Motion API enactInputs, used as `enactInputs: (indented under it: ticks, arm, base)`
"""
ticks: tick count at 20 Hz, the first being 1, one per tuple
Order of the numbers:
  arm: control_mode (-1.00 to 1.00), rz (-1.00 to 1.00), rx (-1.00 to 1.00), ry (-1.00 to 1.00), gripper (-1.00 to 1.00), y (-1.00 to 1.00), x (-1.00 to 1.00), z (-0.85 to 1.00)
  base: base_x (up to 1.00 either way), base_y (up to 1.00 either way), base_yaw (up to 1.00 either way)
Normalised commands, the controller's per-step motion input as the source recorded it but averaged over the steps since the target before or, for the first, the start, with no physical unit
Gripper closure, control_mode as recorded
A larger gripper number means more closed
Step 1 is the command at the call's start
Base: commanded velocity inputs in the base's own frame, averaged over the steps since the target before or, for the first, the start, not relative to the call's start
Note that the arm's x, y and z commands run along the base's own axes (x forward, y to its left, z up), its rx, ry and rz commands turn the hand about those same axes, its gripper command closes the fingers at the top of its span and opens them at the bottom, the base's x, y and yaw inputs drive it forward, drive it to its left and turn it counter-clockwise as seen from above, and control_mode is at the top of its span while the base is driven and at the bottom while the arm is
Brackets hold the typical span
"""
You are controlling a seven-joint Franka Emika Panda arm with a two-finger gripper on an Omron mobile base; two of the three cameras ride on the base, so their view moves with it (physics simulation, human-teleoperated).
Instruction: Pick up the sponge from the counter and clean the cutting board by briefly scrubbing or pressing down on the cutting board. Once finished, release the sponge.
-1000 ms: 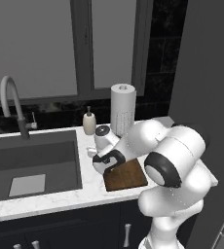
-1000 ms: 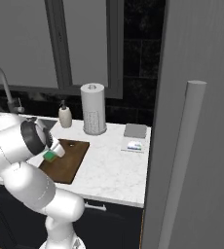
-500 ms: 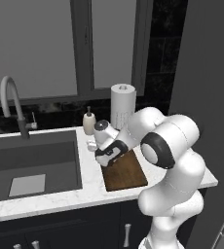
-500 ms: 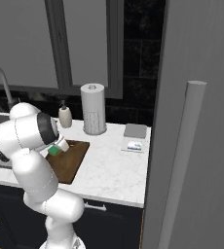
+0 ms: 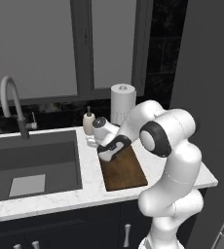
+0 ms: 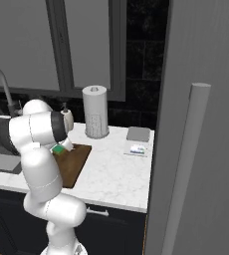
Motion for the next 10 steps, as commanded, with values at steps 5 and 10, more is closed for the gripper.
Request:
enactInputs:
  ticks: [5, 10]
  arm:
    - [-1.0, -0.02, 0.0, -0.04, 1.0, -0.36, 0.09, -0.17]
    - [-1.0, -0.04, 0.0, -0.01, 1.0, -0.63, 0.0, -0.12]
  base:
    - [0.0, 0.0, 0.0]
    - [0.0, 0.0, 0.0]
